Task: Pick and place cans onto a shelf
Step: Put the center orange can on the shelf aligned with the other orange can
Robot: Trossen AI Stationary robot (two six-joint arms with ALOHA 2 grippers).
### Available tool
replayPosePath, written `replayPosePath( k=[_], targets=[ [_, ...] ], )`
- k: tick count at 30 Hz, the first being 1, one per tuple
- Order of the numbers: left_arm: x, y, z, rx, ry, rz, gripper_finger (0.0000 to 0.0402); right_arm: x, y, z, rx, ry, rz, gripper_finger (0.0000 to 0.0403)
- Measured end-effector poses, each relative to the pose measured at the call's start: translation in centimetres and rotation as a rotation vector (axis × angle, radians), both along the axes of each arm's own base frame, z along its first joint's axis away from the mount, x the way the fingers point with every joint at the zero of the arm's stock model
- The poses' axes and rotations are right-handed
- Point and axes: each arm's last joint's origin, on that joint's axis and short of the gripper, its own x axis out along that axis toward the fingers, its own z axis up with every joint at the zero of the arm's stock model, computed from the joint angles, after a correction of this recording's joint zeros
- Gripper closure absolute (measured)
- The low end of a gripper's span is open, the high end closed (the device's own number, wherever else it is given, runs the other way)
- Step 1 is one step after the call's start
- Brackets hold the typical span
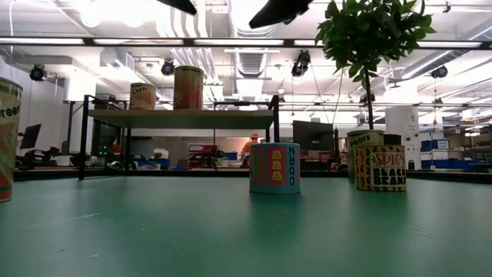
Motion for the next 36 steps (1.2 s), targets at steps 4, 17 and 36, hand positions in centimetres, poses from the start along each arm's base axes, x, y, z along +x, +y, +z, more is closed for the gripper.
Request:
replayPosePath(
  k=[4,17,36],
  targets=[
    [0.9,3.4,0.5,-0.059,0.076,0.001,0.0402,-1.9,1.5,-0.9,-0.001,-0.066,0.050,0.0390],
    [2.9,10.2,-2.8,-0.189,0.367,0.146,0.0402,-7.1,4.4,-4.0,0.034,-0.190,0.154,0.0390],
    [3.0,10.4,-2.9,-0.269,0.216,0.532,0.0402,-8.6,4.2,-4.1,0.060,-0.230,0.143,0.0390]
  ],
)
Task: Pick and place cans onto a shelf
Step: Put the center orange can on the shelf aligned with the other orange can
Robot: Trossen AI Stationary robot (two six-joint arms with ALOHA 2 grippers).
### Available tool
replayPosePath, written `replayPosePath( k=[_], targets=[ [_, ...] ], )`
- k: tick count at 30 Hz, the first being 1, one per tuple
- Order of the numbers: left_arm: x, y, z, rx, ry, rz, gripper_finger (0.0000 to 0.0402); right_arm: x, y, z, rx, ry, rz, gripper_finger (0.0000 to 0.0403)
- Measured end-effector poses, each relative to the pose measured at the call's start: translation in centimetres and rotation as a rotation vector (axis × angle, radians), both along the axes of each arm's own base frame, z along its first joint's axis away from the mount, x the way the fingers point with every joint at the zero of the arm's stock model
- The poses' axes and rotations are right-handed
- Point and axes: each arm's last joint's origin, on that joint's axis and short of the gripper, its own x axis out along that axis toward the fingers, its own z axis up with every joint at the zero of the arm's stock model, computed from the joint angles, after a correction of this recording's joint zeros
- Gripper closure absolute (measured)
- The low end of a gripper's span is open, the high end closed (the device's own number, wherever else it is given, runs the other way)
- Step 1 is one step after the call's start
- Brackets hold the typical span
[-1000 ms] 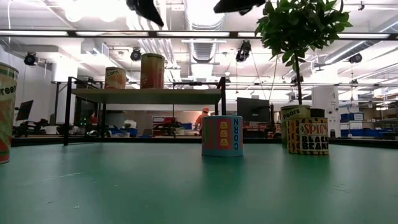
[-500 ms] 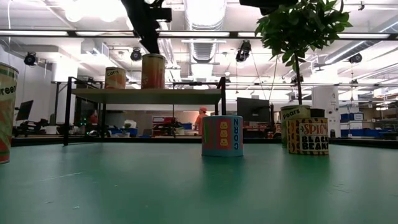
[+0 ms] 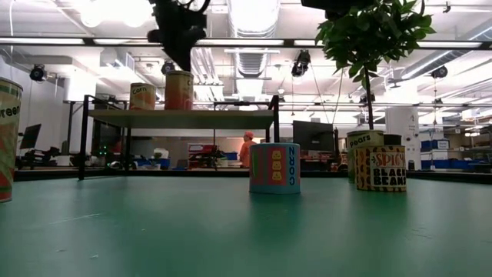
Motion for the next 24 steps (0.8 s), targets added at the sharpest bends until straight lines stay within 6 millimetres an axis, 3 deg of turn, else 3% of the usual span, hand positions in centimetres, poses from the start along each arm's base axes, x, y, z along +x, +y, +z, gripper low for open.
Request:
replayPosePath(
  k=[6,10,24],
  targets=[
    [-0.3,-1.1,1.8,0.021,0.024,-0.082,0.0402,0.0,0.0,0.0,0.000,0.001,0.000,0.0390],
    [-0.1,-1.7,1.4,-0.036,0.033,-0.175,0.0402,0.0,0.0,0.0,0.000,0.001,0.000,0.0390],
    [-0.7,-1.8,0.5,-0.084,0.106,-0.156,0.0402,0.0,0.0,0.0,0.000,0.002,0.000,0.0390]
  ],
)
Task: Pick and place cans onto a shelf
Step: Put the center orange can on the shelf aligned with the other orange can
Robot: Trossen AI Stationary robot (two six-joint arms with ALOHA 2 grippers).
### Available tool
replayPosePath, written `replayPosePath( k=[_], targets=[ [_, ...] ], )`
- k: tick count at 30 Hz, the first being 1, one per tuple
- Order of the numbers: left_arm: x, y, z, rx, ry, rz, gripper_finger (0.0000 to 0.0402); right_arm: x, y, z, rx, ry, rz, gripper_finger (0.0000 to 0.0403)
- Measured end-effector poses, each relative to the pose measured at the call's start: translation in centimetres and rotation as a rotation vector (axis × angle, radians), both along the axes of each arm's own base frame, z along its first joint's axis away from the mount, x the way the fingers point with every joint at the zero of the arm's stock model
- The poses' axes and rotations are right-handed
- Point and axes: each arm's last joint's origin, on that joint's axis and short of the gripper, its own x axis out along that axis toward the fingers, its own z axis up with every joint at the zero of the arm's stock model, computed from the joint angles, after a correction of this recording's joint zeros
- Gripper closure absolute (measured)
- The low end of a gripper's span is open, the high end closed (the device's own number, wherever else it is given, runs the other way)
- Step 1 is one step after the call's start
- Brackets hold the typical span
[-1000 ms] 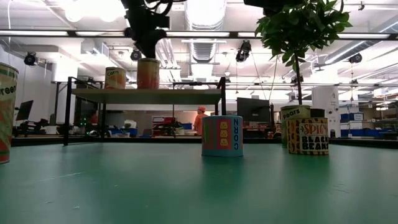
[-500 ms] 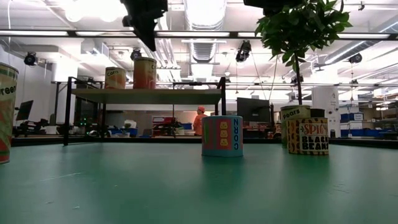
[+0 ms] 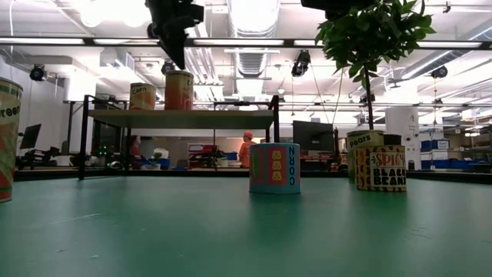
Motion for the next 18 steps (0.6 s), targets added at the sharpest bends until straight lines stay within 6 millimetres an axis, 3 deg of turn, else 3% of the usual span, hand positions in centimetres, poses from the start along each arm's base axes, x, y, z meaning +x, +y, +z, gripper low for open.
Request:
replayPosePath(
  k=[9,18],
  targets=[
    [0.0,0.4,0.3,0.096,0.002,0.054,0.0402,0.0,0.0,0.0,0.000,0.000,0.000,0.0390],
    [-0.2,0.4,-1.3,0.081,0.076,0.058,0.0402,0.0,0.0,-0.1,-0.001,0.007,0.000,0.0390]
  ],
)
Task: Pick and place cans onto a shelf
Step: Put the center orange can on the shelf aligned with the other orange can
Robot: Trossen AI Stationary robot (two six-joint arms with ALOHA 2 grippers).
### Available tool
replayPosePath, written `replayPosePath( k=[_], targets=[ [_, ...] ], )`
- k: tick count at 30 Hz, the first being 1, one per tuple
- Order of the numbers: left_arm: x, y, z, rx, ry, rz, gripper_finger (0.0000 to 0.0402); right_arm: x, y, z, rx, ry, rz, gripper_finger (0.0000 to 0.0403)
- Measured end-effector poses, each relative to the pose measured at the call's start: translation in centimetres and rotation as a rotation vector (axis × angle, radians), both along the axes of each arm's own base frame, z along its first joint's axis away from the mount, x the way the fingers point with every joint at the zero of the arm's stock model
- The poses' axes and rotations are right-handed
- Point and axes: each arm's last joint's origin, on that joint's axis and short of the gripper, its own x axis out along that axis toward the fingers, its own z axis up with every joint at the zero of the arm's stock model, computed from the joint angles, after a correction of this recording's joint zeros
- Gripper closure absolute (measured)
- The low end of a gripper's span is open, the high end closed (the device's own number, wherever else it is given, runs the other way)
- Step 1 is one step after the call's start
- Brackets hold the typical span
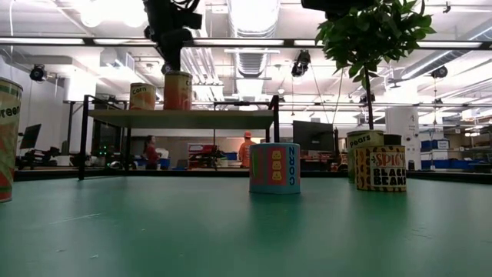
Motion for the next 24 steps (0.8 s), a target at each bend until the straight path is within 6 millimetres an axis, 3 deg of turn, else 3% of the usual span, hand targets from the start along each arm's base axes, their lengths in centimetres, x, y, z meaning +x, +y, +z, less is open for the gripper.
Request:
replayPosePath(
  k=[17,21,24],
  targets=[
    [-4.3,-1.4,1.3,-0.005,0.190,-0.009,0.0402,0.0,0.0,0.0,0.002,0.001,-0.001,0.0390],
    [-5.0,-1.9,2.5,0.011,0.055,0.007,0.0402,0.0,0.0,0.0,0.007,0.001,-0.002,0.0390],
    [-5.1,-2.5,3.2,-0.067,-0.057,-0.075,0.0402,0.0,0.0,0.0,0.007,0.001,-0.002,0.0390]
  ],
)
